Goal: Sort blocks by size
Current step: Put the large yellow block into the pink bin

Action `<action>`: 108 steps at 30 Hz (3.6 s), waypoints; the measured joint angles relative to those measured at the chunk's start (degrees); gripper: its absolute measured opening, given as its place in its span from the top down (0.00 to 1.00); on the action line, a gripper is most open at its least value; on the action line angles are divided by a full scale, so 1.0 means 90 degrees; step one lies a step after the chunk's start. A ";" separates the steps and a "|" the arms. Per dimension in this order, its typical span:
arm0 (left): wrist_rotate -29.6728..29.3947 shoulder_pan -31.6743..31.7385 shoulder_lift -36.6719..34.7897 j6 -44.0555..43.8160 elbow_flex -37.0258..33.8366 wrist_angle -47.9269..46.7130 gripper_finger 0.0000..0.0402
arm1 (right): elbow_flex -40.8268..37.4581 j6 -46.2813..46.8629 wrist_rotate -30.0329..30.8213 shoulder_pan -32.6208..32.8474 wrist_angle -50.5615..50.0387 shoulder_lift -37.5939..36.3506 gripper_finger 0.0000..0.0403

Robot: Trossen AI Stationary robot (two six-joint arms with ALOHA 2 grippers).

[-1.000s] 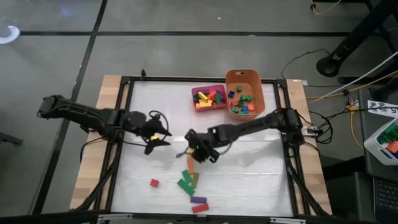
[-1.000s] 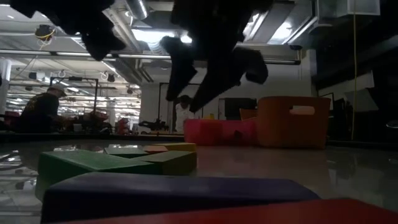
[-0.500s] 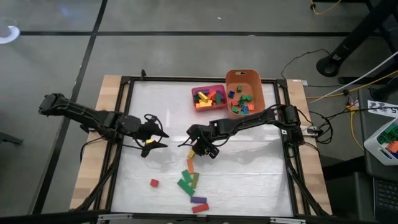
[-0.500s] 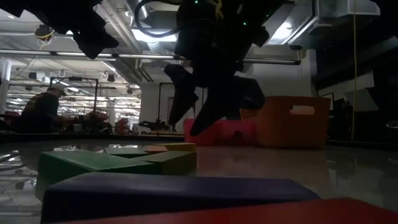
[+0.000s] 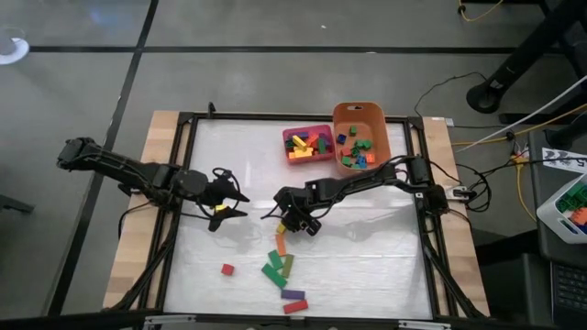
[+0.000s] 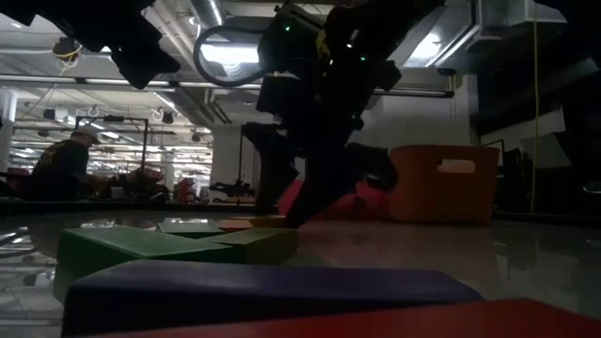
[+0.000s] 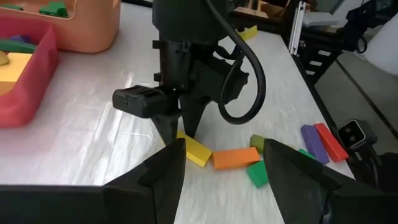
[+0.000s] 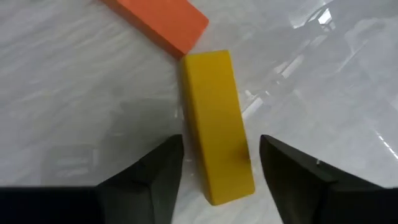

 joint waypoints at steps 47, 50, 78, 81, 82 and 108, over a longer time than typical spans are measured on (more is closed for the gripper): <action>0.0002 -0.0592 0.0005 -0.0324 0.0000 -0.0286 0.50 | 0.2152 -0.0141 0.0710 -0.0566 -0.2795 -0.0026 0.67; 0.0002 -0.0590 0.0005 -0.0323 0.0000 -0.0284 0.50 | 0.2152 -0.0139 0.0345 -0.0531 -0.2688 0.0150 0.59; 0.0002 -0.0614 0.0100 -0.0248 0.0002 -0.0425 0.50 | 0.2154 -0.0311 0.0103 -0.0537 -0.2584 0.0971 0.59; 0.0002 -0.0614 0.0100 -0.0260 0.0002 -0.0429 0.50 | 0.2157 -0.0311 0.0104 -0.0537 -0.2601 0.0971 0.59; 0.0002 -0.0614 0.0100 -0.0267 0.0002 -0.0441 0.50 | 0.2157 -0.0310 0.0104 -0.0537 -0.2610 0.0971 0.59; 0.0002 -0.0614 0.0100 -0.0661 0.0002 -0.0422 0.50 | 0.4380 -0.0805 0.3524 -0.1031 -0.5405 0.0984 0.74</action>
